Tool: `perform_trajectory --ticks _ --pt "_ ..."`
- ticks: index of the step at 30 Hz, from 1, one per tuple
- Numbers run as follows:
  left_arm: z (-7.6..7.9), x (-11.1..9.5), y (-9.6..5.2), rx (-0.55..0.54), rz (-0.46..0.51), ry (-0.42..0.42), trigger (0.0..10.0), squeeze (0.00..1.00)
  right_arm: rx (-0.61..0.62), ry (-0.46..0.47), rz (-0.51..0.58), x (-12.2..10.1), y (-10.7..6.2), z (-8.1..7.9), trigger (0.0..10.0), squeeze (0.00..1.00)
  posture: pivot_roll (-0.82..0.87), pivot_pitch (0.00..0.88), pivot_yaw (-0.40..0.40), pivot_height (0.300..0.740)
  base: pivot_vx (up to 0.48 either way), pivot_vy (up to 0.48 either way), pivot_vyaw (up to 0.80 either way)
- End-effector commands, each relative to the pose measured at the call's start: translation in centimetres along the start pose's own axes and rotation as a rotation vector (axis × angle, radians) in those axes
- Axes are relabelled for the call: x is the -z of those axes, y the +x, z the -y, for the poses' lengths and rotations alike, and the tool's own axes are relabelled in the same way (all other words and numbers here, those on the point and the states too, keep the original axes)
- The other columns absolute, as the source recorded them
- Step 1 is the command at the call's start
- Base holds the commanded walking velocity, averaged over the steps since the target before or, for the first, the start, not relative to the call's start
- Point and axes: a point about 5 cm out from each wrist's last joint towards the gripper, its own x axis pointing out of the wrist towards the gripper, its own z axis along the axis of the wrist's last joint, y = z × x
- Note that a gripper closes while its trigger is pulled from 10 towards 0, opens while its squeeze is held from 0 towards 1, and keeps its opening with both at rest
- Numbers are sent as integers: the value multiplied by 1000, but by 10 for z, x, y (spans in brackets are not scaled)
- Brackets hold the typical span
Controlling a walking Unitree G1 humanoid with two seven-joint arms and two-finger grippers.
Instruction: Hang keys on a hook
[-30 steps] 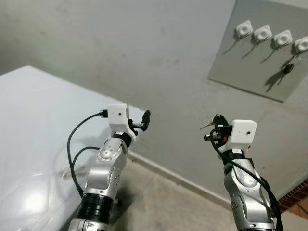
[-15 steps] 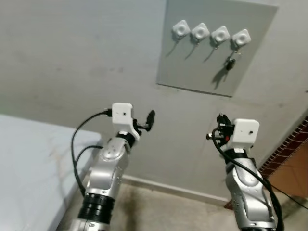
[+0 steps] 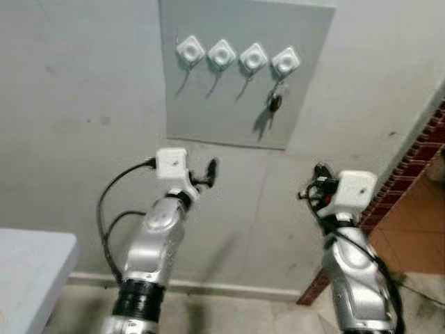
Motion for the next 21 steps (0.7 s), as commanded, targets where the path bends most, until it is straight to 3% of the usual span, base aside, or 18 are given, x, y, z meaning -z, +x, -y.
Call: perform_trajectory --ticks 1,2,3,4,7,9,11,14,21 --pt "8 4 2 4 -36 6 10000 0 77 -10 -52 2 0 11 10000 0 61 0 -63 740 0 0 0" --pt "7 4 3 -14 -42 20 10000 0 105 30 -100 5 1 14 10000 0 57 0 -62 740 0 0 0" --pt "7 4 3 -14 -42 20 10000 0 105 30 -100 5 1 14 10000 0 57 0 -62 740 0 0 0" --pt "6 5 3 -38 -52 37 10000 0 92 87 -88 5 2 16 10000 0 54 0 -59 740 0 0 0" --pt "7 5 4 -27 -62 30 10000 0 68 75 -48 1 -1 19 10000 0 52 0 -58 740 0 0 0" --pt "8 4 5 -22 -74 17 10000 0 42 13 -19 -1 -3 19 10000 0 49 1 -57 740 0 0 0" --pt "10 2 5 -10 -66 19 10000 0 -3 27 -15 -3 -4 16 10000 0 48 2 -57 740 0 0 0" --pt "16 -1 7 66 -74 17 10000 0 -30 -11 4 -7 -2 16 10000 0 45 4 -55 740 0 0 0" --pt "24 -12 10 137 -24 116 10000 0 -92 -14 40 -16 5 15 10000 0 39 9 -51 740 0 0 0"
